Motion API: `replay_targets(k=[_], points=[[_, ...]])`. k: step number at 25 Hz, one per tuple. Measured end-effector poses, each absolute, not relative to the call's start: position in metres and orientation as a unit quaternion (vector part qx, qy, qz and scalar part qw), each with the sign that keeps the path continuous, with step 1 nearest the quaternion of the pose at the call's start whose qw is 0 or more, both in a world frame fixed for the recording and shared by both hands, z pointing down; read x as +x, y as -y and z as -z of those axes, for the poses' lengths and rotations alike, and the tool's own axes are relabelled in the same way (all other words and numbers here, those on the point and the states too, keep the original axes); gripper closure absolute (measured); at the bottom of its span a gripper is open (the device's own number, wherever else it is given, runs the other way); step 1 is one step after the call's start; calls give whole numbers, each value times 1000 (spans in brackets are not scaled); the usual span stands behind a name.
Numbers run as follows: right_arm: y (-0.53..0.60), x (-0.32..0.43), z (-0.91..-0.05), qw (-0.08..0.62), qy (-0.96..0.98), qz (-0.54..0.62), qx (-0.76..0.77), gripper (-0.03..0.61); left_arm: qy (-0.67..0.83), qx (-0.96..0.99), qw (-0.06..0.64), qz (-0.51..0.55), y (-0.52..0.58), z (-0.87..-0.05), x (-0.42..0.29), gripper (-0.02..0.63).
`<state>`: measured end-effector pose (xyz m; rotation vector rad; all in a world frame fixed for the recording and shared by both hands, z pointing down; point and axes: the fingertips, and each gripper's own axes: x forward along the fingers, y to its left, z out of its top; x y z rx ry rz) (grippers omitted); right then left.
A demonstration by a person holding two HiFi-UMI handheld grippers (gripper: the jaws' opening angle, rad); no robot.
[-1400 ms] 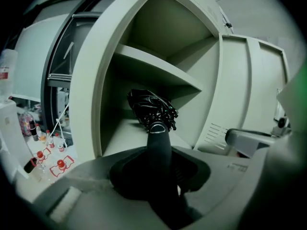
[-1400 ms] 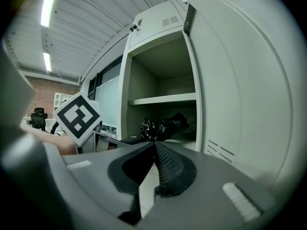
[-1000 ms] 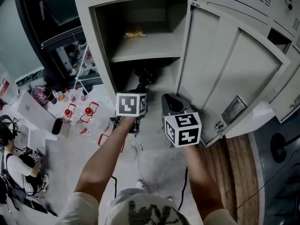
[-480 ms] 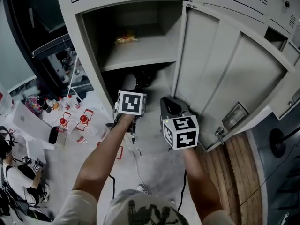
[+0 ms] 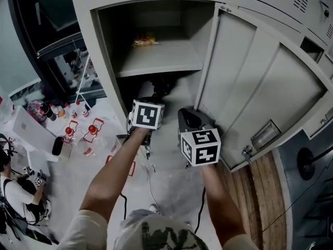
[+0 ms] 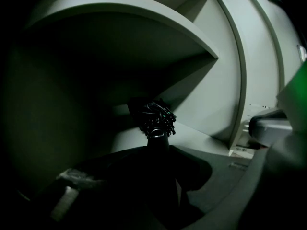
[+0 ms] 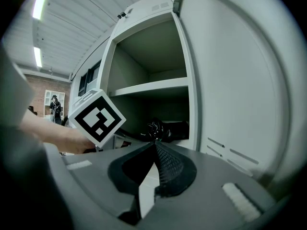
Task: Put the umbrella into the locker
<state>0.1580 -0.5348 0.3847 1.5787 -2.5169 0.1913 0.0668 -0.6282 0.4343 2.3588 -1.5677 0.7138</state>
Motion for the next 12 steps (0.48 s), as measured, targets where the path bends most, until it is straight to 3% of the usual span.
replay_targets(k=[3,7,12], points=[[534,156,-385,84,844,-63,526,583,534,805,103,-235,629,-432,65,452],[532,157,-386,87,846,-65,523,582,525,815,120,-214,624,-431,69,384],[527,159,-385,87,848,-66,519,582,527,818,124,-196,617,-425,68,371]])
